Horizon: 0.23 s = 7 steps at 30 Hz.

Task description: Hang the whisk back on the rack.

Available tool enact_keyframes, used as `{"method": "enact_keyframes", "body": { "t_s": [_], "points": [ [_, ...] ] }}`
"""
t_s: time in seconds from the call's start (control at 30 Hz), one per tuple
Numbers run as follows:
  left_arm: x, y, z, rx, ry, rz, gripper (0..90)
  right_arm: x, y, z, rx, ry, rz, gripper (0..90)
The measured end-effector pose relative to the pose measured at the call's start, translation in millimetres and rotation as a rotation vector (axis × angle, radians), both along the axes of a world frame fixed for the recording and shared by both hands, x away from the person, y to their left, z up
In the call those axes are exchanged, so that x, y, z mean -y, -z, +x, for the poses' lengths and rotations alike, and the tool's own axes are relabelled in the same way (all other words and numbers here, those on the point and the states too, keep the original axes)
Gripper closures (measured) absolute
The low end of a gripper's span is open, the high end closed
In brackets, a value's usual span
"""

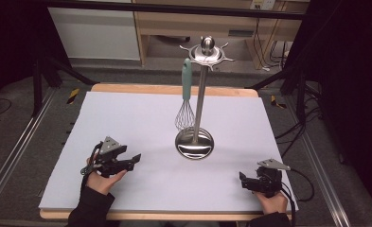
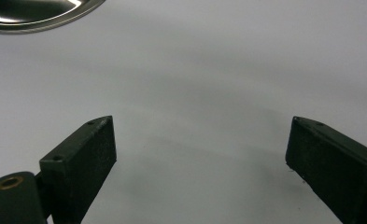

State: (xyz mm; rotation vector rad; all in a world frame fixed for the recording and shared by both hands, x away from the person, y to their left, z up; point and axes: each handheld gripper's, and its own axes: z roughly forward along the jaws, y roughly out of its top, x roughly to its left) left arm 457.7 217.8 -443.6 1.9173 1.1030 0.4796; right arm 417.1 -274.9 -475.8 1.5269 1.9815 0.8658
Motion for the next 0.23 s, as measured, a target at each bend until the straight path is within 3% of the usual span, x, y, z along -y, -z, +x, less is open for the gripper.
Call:
{"method": "enact_keyframes", "body": {
  "t_s": [0.23],
  "points": [
    [-22.5,8.2,2.7,-0.025,-0.062,-0.002,29.6,1.7,1.4,0.6,-0.017,0.006,0.002,8.9]
  ]
}}
